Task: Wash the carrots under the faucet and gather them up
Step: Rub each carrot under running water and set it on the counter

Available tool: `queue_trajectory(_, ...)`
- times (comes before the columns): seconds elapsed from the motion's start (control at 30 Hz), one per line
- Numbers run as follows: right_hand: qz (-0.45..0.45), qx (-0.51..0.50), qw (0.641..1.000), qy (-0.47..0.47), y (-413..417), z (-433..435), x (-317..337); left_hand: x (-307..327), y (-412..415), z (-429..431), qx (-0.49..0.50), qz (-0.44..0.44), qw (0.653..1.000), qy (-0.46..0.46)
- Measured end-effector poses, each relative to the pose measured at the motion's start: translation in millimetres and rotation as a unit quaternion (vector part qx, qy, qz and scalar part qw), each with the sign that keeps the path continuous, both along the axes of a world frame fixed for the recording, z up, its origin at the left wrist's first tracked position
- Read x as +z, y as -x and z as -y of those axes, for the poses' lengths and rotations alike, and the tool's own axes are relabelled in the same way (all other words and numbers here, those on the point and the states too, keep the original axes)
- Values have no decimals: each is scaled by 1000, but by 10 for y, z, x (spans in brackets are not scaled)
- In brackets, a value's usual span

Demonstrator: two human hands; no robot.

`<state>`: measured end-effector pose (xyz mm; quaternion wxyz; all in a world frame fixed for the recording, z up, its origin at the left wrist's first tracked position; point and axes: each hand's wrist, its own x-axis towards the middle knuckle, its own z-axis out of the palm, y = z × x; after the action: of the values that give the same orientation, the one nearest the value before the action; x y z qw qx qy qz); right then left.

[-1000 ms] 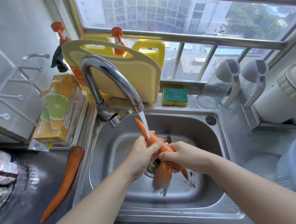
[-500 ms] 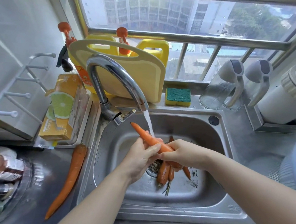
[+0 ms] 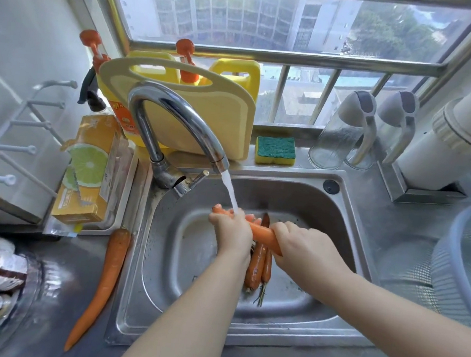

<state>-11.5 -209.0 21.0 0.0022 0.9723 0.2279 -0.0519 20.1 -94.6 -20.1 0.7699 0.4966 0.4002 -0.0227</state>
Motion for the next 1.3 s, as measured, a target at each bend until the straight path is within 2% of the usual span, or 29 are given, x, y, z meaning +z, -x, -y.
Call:
queue_trajectory(0.1, -13, 3, 1000, 0, 37, 29, 27, -6, -42, -9, 43, -22, 999, 6)
queue_trajectory(0.27, -10, 17, 999, -27, 85, 109, 72, 72, -85, -133, 47, -31, 980, 192)
queue_trajectory(0.37, -92, -30, 991, -88, 113, 150, 130, 101, -66, -218, 31, -23, 961, 275)
queue_trajectory(0.43, -171, -82, 970, -149, 85, 177, 162, 149, -43, -251, 30, 16, 947, 320)
queue_trajectory(0.47, -207, -106, 956, -180, 65, 188, 160, 178, -15, -253, 18, 32, 949, 312)
queue_trajectory(0.53, -243, -133, 936, -216, 35, 197, 141, 202, 56, -239, -40, 48, 975, 215)
queue_trajectory(0.63, -209, -117, 954, -178, 36, 188, 103, 141, 160, -212, -114, 74, 989, 65)
queue_trajectory(0.73, -133, -69, 981, -123, 67, 168, 46, 125, 141, -217, -88, 58, 993, -50)
queue_trajectory(0.8, -107, -38, 985, -127, 68, 175, 17, 129, 93, -223, -42, 34, 998, -32)
queue_trajectory(0.87, -118, -24, 981, -155, 46, 203, 11, 173, 49, -234, 18, 6, 998, 61)
queue_trajectory(0.93, -156, -42, 961, -224, 7, 231, 19, 217, 20, -279, 61, -28, 983, 173)
queue_trajectory(1.0, -185, -103, 925, -314, -53, 259, 28, 258, 20, -349, 62, -58, 960, 268)
queue_trajectory(1.1, -218, -226, 837, -448, -142, 228, 29, 278, 97, -451, 32, -62, 945, 319)
queue_trajectory(1.17, -235, -279, 776, -514, -205, 166, 18, 268, 175, -527, 4, -56, 949, 310)
queue_trajectory(1.2, -237, -297, 759, -529, -237, 131, 7, 256, 214, -565, -13, -53, 955, 292)
queue_trajectory(1.23, -238, -313, 751, -531, -266, 96, -19, 241, 248, -598, -38, -52, 965, 254)
queue_trajectory(1.3, -237, -337, 750, -517, -317, 21, -115, 198, 288, -657, -108, -54, 986, 113)
